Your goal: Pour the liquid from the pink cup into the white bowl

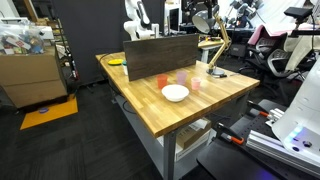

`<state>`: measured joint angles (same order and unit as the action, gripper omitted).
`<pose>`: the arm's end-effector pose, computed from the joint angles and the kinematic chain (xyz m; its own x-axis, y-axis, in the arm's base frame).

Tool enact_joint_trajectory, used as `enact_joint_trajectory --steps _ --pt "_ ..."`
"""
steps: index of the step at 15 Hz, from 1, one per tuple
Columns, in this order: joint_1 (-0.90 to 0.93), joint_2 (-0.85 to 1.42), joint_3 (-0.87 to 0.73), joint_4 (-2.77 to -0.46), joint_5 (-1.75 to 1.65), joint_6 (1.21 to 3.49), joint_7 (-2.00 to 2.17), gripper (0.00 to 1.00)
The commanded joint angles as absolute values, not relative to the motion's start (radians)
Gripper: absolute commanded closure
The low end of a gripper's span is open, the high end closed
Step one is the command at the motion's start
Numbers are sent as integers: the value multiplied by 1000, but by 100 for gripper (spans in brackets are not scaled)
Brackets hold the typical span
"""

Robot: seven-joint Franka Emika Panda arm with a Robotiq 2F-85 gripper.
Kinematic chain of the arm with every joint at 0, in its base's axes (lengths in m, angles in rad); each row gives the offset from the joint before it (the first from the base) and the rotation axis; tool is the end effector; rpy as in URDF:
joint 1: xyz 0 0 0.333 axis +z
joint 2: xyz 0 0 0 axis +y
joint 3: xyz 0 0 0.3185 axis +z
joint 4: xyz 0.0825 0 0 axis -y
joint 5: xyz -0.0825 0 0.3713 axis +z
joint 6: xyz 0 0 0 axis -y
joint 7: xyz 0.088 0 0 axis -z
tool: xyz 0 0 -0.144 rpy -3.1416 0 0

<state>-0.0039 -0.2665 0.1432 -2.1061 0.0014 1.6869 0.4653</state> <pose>0.4363 0.0649 0.4859 0.9356 -0.3314 -0.1219 -0.3204 -0.9418 0.1017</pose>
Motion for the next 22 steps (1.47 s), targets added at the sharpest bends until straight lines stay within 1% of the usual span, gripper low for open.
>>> enact_joint_trajectory --steps 1,3,4,12,14,19,22 --pt "-16 -316 84 -2163 89 1730 474 0" --pt "-38 -332 55 -2191 76 1729 484 0" --pt "-27 -299 65 -2146 56 1691 465 0" --pt "-36 -315 56 -2171 65 1700 473 0" --pt "-58 -305 44 -2170 63 1732 522 0" --pt "-155 -325 -45 -2187 75 1766 627 0" --pt "-149 -309 -50 -2170 63 1745 567 0"
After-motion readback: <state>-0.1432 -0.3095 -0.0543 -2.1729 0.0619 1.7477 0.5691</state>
